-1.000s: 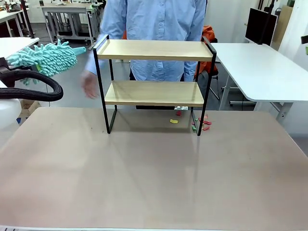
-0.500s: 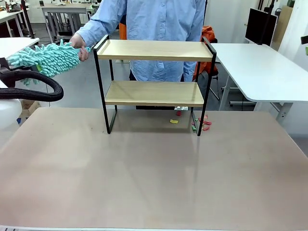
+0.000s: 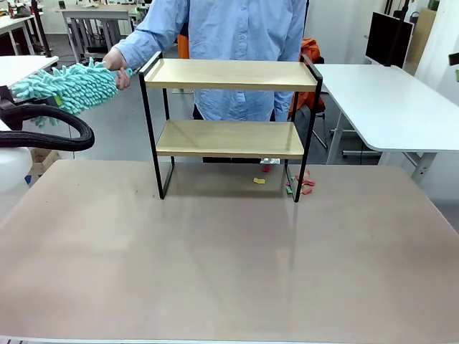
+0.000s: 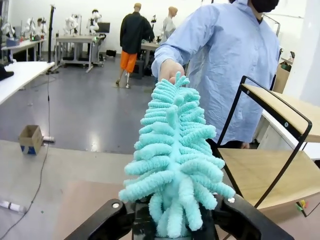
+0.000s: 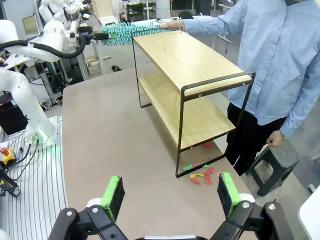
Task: Clean the shelf.
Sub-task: Hand the Duster back to the human.
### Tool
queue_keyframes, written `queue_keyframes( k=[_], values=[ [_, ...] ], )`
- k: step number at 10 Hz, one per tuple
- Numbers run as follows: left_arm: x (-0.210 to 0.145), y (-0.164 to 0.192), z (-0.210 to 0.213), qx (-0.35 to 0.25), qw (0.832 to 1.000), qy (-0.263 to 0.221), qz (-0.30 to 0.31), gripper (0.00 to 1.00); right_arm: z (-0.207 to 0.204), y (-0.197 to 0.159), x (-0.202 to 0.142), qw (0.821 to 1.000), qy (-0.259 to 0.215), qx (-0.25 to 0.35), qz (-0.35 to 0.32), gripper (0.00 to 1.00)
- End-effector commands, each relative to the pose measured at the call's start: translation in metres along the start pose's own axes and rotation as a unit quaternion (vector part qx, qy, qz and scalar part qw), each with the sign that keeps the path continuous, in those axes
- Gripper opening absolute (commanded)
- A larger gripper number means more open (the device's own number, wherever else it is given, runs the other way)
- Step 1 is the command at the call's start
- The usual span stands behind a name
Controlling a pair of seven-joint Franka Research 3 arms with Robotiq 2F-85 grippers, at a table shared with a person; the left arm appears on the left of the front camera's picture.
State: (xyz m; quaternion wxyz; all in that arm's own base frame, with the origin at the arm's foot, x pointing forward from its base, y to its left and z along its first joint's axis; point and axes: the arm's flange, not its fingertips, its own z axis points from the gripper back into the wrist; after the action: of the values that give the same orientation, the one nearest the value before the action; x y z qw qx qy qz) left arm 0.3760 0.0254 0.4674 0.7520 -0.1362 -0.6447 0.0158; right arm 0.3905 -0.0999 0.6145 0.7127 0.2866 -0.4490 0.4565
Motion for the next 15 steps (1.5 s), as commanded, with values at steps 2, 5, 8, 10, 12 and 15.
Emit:
queue_keyframes(
  k=[2,5,8,10,12,15],
  values=[
    [0.047,0.004,0.027,-0.002,0.998,0.023,0.064,0.78,0.001,0.0,0.001,1.0,0.004,0.001,0.005,1.0],
    [0.133,0.022,0.057,-0.026,0.985,0.035,0.166,1.0,0.001,0.0,0.001,1.0,0.004,0.001,0.005,1.0],
    [0.226,0.073,0.104,-0.005,0.968,-0.015,0.251,1.0,0.001,0.0,0.001,1.0,0.004,0.001,0.005,1.0],
    [0.236,0.109,0.126,0.011,0.956,-0.04,0.291,1.0,0.001,0.0,0.001,1.0,0.004,0.001,0.005,1.0],
    [0.221,0.123,0.126,0.016,0.947,-0.03,0.32,1.0,0.001,0.0,0.001,1.0,0.004,0.001,0.005,1.0],
    [0.232,0.129,0.138,0.021,0.951,-0.046,0.305,1.0,0.001,0.0,0.001,1.0,0.004,0.001,0.005,1.0]
  ],
)
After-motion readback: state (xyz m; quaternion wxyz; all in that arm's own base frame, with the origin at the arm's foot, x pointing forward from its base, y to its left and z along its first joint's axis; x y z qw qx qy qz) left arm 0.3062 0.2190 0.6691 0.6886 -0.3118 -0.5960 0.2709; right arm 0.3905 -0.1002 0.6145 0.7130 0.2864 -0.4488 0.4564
